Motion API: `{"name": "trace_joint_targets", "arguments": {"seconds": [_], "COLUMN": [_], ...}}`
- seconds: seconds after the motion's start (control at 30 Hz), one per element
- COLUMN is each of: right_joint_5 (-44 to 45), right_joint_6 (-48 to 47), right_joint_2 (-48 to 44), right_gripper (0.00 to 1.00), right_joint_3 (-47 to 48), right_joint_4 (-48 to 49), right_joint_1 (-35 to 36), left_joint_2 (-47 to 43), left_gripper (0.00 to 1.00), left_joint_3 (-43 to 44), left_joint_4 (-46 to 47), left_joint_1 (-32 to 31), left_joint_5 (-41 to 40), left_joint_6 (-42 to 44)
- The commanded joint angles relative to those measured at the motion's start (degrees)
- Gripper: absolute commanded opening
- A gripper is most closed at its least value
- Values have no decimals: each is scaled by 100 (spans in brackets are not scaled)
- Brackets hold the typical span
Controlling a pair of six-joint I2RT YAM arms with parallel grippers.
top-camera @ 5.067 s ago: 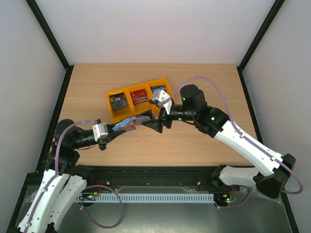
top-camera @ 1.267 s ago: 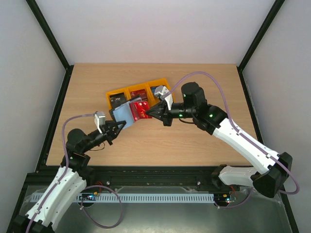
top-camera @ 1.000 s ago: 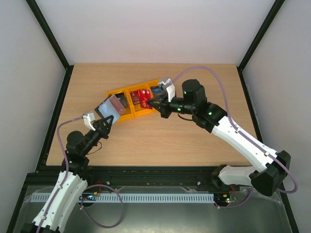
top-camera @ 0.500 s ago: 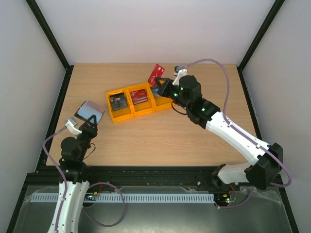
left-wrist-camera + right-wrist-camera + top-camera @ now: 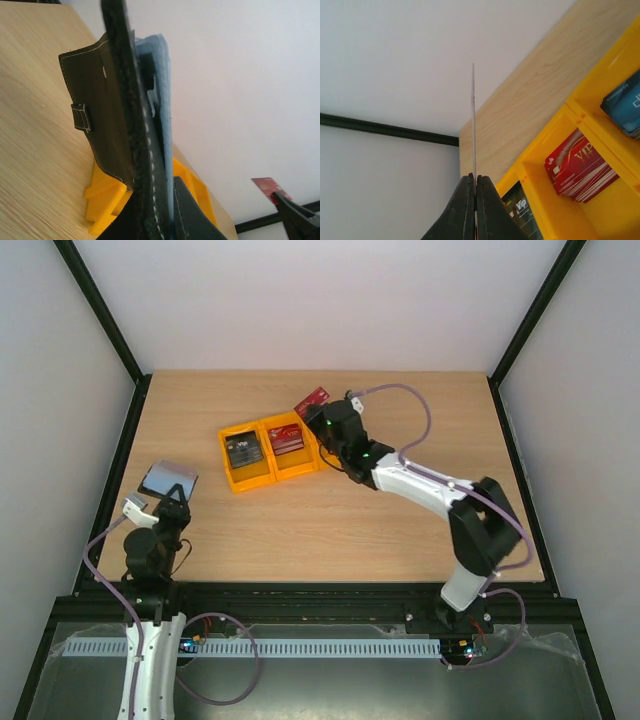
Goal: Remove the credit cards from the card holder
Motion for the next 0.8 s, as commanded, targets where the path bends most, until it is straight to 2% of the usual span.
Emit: {"name": "trace_joint_targets", "arguments": {"seconds": [0.0,0.27,0.53,0.77], "right_joint_5": [270,166,722,584], "right_joint_6": [755,1354,1863,2227], "right_joint_2": [790,2382,2863,3323], "right_gripper": [1,2,2,2], "right_joint_3": [500,1577,1657,1965], "right_joint_4": [458,451,363,178], "right_joint_1": [66,243,384,420], "left_joint_2": [-119,-119,-119,-127], "left_gripper": [2,2,2,2], "left_joint_3": [79,-14,-75,-89], "left_joint_4": [-74,-165,-191,-206], "left_joint_1": [123,126,102,82], "left_joint_5": [-160,-98,9,-24], "left_joint_6": [-27,-197,-365,-379]}}
